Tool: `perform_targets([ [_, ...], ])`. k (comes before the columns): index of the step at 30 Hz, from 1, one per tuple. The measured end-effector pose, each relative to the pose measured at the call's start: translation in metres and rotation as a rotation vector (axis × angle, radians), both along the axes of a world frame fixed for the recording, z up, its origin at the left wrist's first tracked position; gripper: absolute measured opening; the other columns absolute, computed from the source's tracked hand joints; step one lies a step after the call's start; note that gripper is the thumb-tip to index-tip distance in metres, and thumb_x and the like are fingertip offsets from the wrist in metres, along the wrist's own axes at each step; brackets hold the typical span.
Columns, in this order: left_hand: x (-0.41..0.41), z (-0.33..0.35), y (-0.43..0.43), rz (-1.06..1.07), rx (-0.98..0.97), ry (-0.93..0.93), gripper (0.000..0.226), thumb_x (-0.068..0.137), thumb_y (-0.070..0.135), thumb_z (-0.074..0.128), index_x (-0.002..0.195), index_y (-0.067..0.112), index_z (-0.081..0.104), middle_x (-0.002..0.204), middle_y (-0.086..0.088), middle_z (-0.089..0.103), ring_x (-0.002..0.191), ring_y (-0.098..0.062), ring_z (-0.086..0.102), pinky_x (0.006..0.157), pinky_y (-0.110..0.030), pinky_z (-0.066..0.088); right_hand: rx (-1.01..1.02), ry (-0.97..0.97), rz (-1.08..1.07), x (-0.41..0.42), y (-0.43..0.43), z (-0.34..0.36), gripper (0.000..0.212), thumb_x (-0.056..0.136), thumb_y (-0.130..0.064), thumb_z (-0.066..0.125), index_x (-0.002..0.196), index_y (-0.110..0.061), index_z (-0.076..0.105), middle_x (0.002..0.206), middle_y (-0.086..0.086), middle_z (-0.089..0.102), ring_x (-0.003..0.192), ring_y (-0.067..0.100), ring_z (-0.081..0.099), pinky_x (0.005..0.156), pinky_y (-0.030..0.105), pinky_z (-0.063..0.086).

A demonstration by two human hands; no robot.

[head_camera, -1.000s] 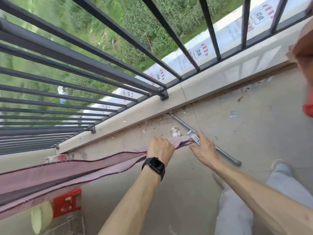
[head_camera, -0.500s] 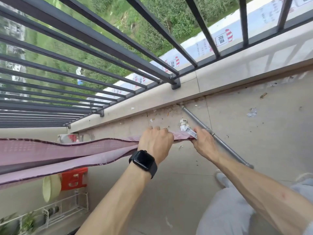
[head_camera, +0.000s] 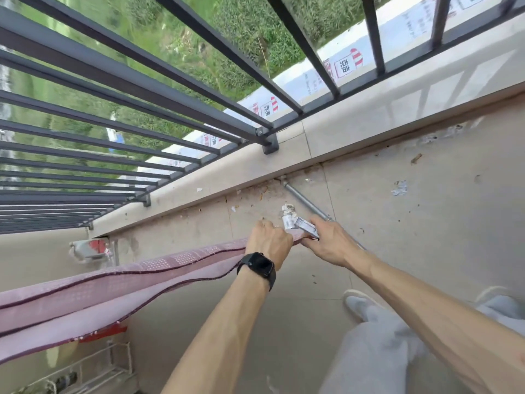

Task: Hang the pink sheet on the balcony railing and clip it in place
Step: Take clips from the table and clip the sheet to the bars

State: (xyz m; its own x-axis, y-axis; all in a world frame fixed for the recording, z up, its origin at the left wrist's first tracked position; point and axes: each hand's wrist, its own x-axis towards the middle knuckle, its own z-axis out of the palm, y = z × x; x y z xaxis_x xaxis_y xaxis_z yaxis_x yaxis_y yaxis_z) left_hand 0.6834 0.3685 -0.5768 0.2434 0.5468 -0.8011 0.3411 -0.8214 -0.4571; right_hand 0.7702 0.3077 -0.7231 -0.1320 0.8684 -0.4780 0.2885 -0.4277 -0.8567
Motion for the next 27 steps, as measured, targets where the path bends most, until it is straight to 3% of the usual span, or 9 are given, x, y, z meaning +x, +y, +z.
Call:
perform_targets([
  [3,-0.007,0.001,0.009,0.013,-0.049,0.004,0.026,0.097,0.006,0.046,0.11,0.016,0.066,0.111,-0.007,0.069,0.111,-0.03,0.056,0.083,-0.036,0.039,-0.066,-0.058,-0.083,0.021,-0.011,0.002,0.04,0.09,-0.054,0.056,0.1,-0.016,0.045,0.099,0.006,0.061,0.094,0.029,0.055,0.074,0.036,0.038],
  [6,-0.005,-0.001,0.011,-0.011,-0.065,0.007,0.026,0.098,0.007,0.046,0.11,0.017,0.066,0.112,-0.006,0.068,0.111,-0.029,0.055,0.083,-0.036,0.039,-0.031,-0.089,0.012,0.033,-0.022,-0.001,0.023,0.099,-0.032,0.043,0.108,-0.012,0.043,0.109,0.01,0.053,0.108,0.033,0.051,0.082,0.037,0.034],
  [9,-0.002,-0.003,0.007,-0.024,-0.054,0.008,0.027,0.099,0.009,0.045,0.113,0.018,0.066,0.114,-0.004,0.068,0.114,-0.029,0.053,0.085,-0.036,0.038,0.039,-0.112,0.071,0.044,-0.03,0.008,0.03,0.099,-0.03,0.048,0.125,-0.015,0.047,0.12,0.008,0.052,0.113,0.029,0.053,0.094,0.037,0.04],
  [12,-0.004,-0.002,0.005,0.013,-0.037,-0.027,0.03,0.098,0.004,0.042,0.116,0.017,0.062,0.116,-0.005,0.067,0.114,-0.028,0.052,0.086,-0.036,0.039,0.108,-0.065,-0.014,0.049,-0.031,0.015,0.031,0.087,-0.031,0.07,0.112,-0.02,0.056,0.098,-0.004,0.065,0.096,0.021,0.061,0.086,0.033,0.046],
  [14,-0.006,-0.003,0.005,0.043,-0.037,-0.063,0.032,0.096,0.002,0.04,0.117,0.017,0.059,0.116,-0.004,0.067,0.114,-0.027,0.052,0.087,-0.035,0.039,0.141,-0.076,-0.025,0.049,-0.029,0.02,0.028,0.082,-0.04,0.074,0.099,-0.021,0.061,0.084,-0.008,0.067,0.084,0.019,0.062,0.078,0.033,0.049],
  [19,-0.007,-0.003,0.004,0.038,-0.019,-0.064,0.032,0.096,0.002,0.04,0.114,0.018,0.06,0.113,-0.003,0.068,0.111,-0.026,0.053,0.086,-0.036,0.039,0.197,-0.018,-0.078,0.034,-0.027,0.016,0.034,0.077,-0.031,0.081,0.107,-0.021,0.067,0.107,-0.001,0.06,0.098,0.017,0.058,0.089,0.032,0.046],
  [22,-0.008,-0.003,0.004,0.036,-0.011,-0.078,0.033,0.097,0.002,0.037,0.114,0.019,0.061,0.114,-0.003,0.068,0.112,-0.027,0.052,0.084,-0.036,0.037,0.261,-0.02,-0.131,0.028,-0.032,0.014,0.028,0.074,-0.024,0.085,0.095,-0.014,0.068,0.096,0.001,0.067,0.092,0.021,0.064,0.083,0.038,0.052],
  [27,-0.012,-0.006,0.005,0.04,-0.015,-0.109,0.031,0.1,0.006,0.036,0.115,0.019,0.06,0.117,-0.002,0.065,0.112,-0.027,0.052,0.082,-0.036,0.036,0.358,-0.056,-0.235,0.028,-0.033,0.016,0.02,0.072,-0.02,0.086,0.081,-0.012,0.071,0.084,-0.001,0.07,0.08,0.022,0.066,0.071,0.033,0.051],
])
